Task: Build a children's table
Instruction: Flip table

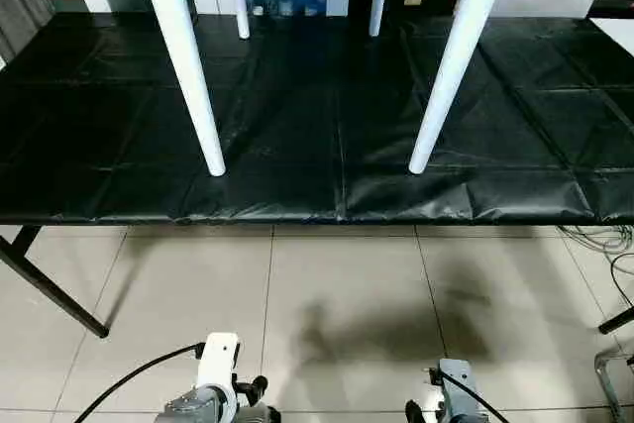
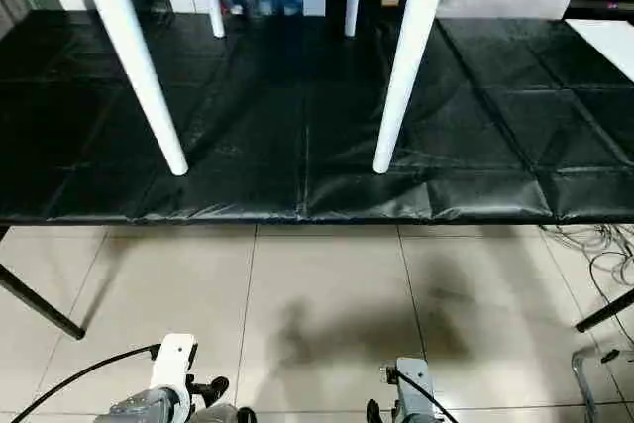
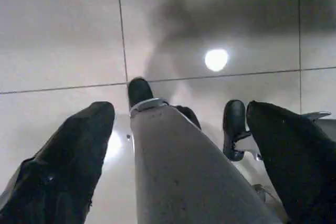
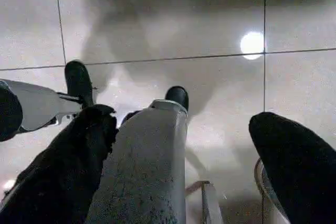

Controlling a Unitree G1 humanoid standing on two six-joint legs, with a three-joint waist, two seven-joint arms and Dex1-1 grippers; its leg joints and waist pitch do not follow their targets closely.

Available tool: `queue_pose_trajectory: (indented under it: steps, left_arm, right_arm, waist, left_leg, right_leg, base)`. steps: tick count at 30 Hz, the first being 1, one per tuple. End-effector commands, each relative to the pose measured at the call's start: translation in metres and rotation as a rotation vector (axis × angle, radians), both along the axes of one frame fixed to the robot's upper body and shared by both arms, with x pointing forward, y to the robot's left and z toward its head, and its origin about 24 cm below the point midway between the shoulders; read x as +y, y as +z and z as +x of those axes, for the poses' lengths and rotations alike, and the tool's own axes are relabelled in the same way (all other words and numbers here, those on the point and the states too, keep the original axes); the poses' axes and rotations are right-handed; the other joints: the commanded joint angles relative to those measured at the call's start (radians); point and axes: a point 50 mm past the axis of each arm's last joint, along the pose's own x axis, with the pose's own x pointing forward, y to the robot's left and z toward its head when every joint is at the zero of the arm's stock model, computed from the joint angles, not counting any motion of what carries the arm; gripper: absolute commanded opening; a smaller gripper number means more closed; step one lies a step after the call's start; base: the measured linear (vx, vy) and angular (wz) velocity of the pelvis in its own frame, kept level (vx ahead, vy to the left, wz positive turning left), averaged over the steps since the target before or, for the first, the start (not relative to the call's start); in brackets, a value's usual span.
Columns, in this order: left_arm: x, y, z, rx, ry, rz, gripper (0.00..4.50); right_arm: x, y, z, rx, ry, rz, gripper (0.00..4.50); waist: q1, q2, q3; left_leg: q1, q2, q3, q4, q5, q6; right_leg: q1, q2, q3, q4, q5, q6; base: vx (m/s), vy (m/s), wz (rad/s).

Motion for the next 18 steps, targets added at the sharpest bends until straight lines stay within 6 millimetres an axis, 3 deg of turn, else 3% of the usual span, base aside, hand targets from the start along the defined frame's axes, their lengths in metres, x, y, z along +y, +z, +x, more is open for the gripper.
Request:
queue_pose_trajectory:
  steps: [1,4,8,18]
  left_arm:
    - [0.0001,-0.0001,-0.0001,0.0,-0.005,0.007,4.47]
    - [0.0001,-0.0001,-0.0001,0.0,-0.005,0.007,4.47]
    - [0.0001,-0.0001,-0.0001,0.0,-0.005,0.007,4.47]
    - [0.0001,-0.0001,-0.0001,0.0,-0.005,0.007,4.47]
  right_arm:
    - [-0.0006,0.0002,0.0005,0.003,0.002,-0.003,4.5]
    - [-0.0006,0.0002,0.0005,0.003,0.002,-0.003,4.5]
    - [-0.0006,0.0002,0.0005,0.003,0.002,-0.003,4.5]
    - [-0.0006,0.0002,0.0005,0.003,0.002,-0.003,4.5]
  waist:
    - [0.0,-0.005,-0.033]
    - [0.0,-0.004,-0.028]
    - [0.0,-0.004,-0.028]
    - [0.001,-0.005,-0.029]
  left_leg:
    - [0.028,0.12,-0.049,-0.087,-0.232,0.137]
    - [0.031,0.122,-0.048,-0.095,-0.282,0.096]
    - [0.03,0.12,-0.046,-0.097,-0.288,0.071]
    - [0.028,0.121,-0.045,-0.093,-0.238,0.106]
  right_leg:
    - [-0.003,-0.123,0.043,-0.071,0.234,-0.265]
    - [-0.006,-0.122,0.047,-0.08,0.124,-0.276]
    - [-0.006,-0.123,0.051,-0.084,0.098,-0.275]
    - [-0.005,-0.124,0.048,-0.079,0.181,-0.27]
  base:
    - [0.0,0.0,0.0]
    - [0.0,0.0,0.0]
    - [0.0,0.0,0.0]
    - [0.0,0.0,0.0]
